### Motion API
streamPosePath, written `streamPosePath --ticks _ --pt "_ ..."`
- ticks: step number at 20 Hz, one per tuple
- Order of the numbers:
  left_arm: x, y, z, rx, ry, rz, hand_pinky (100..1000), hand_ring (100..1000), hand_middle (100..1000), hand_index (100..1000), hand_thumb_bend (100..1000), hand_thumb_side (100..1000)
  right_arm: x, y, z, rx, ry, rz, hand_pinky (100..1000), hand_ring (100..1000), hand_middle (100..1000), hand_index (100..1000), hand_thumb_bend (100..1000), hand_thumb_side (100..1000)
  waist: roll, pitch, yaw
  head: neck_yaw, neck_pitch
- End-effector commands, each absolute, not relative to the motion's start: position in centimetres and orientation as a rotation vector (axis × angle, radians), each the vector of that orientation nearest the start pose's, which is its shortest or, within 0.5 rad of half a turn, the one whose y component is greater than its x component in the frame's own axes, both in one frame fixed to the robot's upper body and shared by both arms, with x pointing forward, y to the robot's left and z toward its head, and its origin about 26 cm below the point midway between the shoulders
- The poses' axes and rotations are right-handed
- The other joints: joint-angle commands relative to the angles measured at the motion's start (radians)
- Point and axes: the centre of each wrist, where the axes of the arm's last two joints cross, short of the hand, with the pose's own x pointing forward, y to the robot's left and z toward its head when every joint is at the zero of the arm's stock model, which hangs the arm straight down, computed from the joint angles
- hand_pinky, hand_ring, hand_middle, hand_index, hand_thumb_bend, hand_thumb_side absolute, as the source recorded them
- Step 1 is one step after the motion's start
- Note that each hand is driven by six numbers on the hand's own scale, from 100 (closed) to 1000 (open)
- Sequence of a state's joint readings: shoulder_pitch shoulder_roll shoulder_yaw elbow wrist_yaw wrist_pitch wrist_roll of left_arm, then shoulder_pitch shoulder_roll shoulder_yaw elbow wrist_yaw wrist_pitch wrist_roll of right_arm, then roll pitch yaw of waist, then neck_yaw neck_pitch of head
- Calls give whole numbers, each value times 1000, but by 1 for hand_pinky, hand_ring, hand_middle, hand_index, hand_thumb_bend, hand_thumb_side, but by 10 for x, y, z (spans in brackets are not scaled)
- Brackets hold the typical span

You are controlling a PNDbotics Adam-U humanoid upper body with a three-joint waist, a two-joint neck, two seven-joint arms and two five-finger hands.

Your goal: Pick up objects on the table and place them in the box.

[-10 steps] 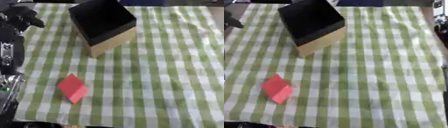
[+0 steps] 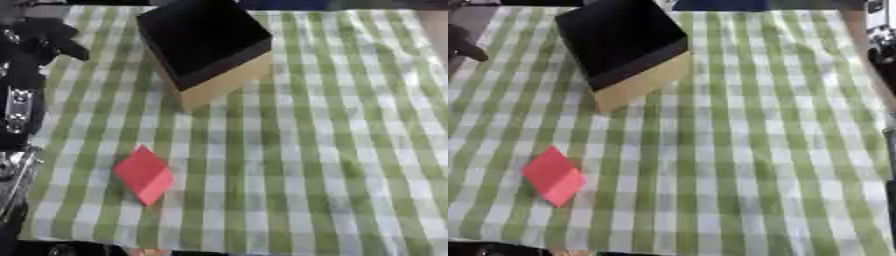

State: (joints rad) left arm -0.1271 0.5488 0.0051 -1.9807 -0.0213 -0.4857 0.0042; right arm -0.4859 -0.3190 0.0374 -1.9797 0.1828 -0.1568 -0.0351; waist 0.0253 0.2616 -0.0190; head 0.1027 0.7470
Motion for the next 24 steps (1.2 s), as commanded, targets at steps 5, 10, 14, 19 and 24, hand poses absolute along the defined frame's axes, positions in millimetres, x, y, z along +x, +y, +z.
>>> streamPosePath --ticks 5,10,14,19,24 --pt "274 318 182 315 -2315 -1192 605 627 682 811 233 839 310 -234 255 444 3483 -763 799 789 512 693 100 675 13 -21 1 -12 12" --pt "273 321 189 374 -2124 -1448 617 657 702 826 277 837 310 -234 256 439 3482 -766 799 788 511 693 100 675 13 -20 -3 -15 12" --pt "275 323 203 457 -1961 -1634 634 691 732 853 324 818 310 -233 255 429 3489 -764 798 788 511 692 100 676 10 -21 -6 -16 13" --pt "276 332 228 600 -1780 -1857 680 759 782 871 462 767 310 -232 255 412 3494 -752 798 788 510 692 100 674 0 -20 -11 -14 14" --pt "277 333 240 692 -1682 -1999 716 805 809 880 574 721 310 -231 255 399 3494 -754 799 788 510 692 100 671 -4 -15 -14 -14 13"
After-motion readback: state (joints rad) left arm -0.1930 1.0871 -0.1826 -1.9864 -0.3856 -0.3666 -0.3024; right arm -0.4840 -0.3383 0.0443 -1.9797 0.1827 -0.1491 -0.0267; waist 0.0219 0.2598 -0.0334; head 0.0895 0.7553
